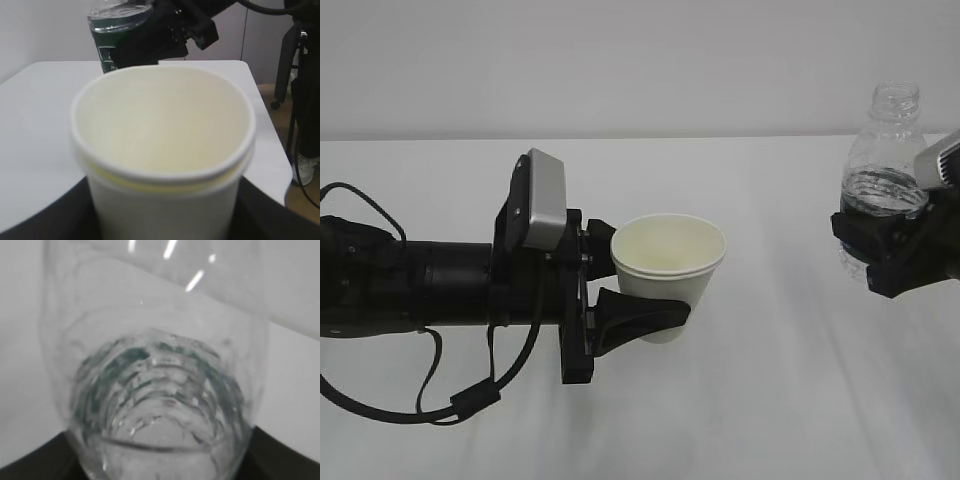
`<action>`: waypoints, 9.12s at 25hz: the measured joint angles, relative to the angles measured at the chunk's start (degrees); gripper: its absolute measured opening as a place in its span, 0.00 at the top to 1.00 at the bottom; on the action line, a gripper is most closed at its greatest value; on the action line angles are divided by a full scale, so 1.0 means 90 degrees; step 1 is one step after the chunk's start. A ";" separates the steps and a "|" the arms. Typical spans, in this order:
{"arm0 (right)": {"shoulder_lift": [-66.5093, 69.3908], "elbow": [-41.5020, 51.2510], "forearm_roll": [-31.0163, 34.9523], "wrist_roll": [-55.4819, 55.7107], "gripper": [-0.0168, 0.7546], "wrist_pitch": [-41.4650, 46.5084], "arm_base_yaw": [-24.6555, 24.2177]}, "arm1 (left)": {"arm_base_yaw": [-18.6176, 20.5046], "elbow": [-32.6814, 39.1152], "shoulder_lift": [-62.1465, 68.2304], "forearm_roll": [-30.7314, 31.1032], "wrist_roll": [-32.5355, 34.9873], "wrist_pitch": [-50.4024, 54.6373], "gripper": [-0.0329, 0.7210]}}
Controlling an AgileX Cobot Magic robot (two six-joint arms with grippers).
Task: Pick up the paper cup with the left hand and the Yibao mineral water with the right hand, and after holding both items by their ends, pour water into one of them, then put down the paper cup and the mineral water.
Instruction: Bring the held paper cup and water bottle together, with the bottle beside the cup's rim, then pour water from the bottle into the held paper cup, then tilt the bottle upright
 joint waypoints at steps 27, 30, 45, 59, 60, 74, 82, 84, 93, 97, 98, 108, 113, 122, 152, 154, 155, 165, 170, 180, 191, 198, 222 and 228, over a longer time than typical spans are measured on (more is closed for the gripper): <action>0.0000 -0.0287 -0.1219 -0.0038 0.41 0.0457 0.0000 | -0.0108 -0.0295 0.0398 -0.0143 0.0343 -0.0200 0.40; 0.0000 -0.0360 -0.1397 -0.0105 0.41 0.0537 0.0000 | -0.0108 -0.0295 0.0398 -0.0143 0.0330 -0.0200 0.40; -0.0167 -0.0399 -0.1799 -0.0368 0.41 0.0896 0.0000 | -0.0108 -0.0300 0.0398 -0.0131 0.0190 -0.0215 0.40; -0.0497 -0.0615 -0.2410 -0.0506 0.41 0.1471 0.0000 | -0.0563 -0.0310 0.0398 -0.0228 0.0164 -0.0215 0.40; -0.0543 -0.0615 -0.2493 -0.0506 0.41 0.1484 0.0000 | -0.0563 -0.0315 0.0398 -0.0254 0.0164 -0.0215 0.40; -0.1296 -0.0615 -0.3105 -0.0430 0.41 0.1787 0.0000 | -0.0563 -0.0365 0.0398 -0.0326 0.0164 -0.0215 0.40; -0.1296 -0.0615 -0.3491 -0.0400 0.41 0.1787 0.0000 | -0.0563 -0.0420 0.0398 -0.0326 0.0164 -0.0215 0.40; -0.1296 -0.0615 -0.3641 -0.0391 0.41 0.1787 0.0000 | -0.0563 -0.0511 0.0398 -0.0313 0.0133 -0.0215 0.40; -0.1296 -0.0615 -0.3846 -0.0391 0.41 0.1787 0.0000 | -0.0668 -0.0622 0.0398 -0.0248 -0.0021 -0.0219 0.40; -0.1296 -0.0615 -0.3937 -0.0391 0.41 0.1811 0.0000 | -0.0916 -0.0637 0.0398 -0.0196 -0.0031 -0.0229 0.40; -0.1296 -0.0615 -0.3968 -0.0391 0.41 0.1824 0.0000 | -0.0965 -0.0663 0.0398 -0.0180 -0.0031 -0.0214 0.40; -0.1296 -0.0615 -0.4170 -0.0387 0.41 0.1946 0.0000 | -0.1009 -0.0879 0.0413 -0.0127 -0.0034 -0.0169 0.40; -0.1296 -0.0615 -0.4170 -0.0387 0.41 0.1946 0.0000 | -0.1009 -0.0889 0.0466 -0.0127 -0.0045 -0.0138 0.40; -0.1296 -0.0615 -0.4313 -0.0495 0.41 0.1946 0.0000 | -0.1009 -0.0889 0.0468 -0.0127 -0.0045 -0.0097 0.40; -0.1296 -0.0907 -0.5318 -0.0535 0.41 0.2268 0.0000 | -0.1217 -0.1585 0.0936 -0.0082 -0.0112 0.0142 0.40; -0.1296 -0.0907 -0.5342 -0.0535 0.41 0.2268 0.0000 | -0.1217 -0.1599 0.0936 -0.0094 -0.0115 0.0142 0.40; -0.1296 -0.0907 -0.5377 -0.0535 0.41 0.2268 0.0000 | -0.1217 -0.1599 0.0936 -0.0094 -0.0126 0.0142 0.40; -0.1296 -0.0907 -0.5611 -0.0535 0.41 0.2268 0.0000 | -0.1217 -0.1599 0.0936 -0.0094 -0.0126 0.0142 0.40; -0.1296 -0.0907 -0.5846 -0.0535 0.41 0.2268 0.0000 | -0.1217 -0.1599 0.0936 -0.0094 -0.0126 0.0190 0.40; -0.1296 -0.0915 -0.6023 -0.0535 0.41 0.2268 0.0000 | -0.1217 -0.1599 0.0936 -0.0094 -0.0126 0.0190 0.40; -0.1296 -0.0921 -0.6170 -0.0583 0.42 0.2268 0.0000 | -0.1217 -0.1599 0.0936 -0.0094 -0.0126 0.0197 0.40; -0.1337 -0.0921 -0.6179 -0.0718 0.41 0.2256 0.0000 | -0.1217 -0.1599 0.0936 -0.0094 -0.0126 0.0290 0.40; -0.1495 -0.0921 -0.6632 -0.0721 0.41 0.2549 0.0461 | -0.1321 -0.1599 0.0936 -0.0094 -0.0126 0.0245 0.40; -0.1495 -0.0921 -0.6653 -0.0681 0.41 0.2677 0.0470 | -0.1321 -0.1599 0.0936 -0.0082 -0.0147 0.0245 0.40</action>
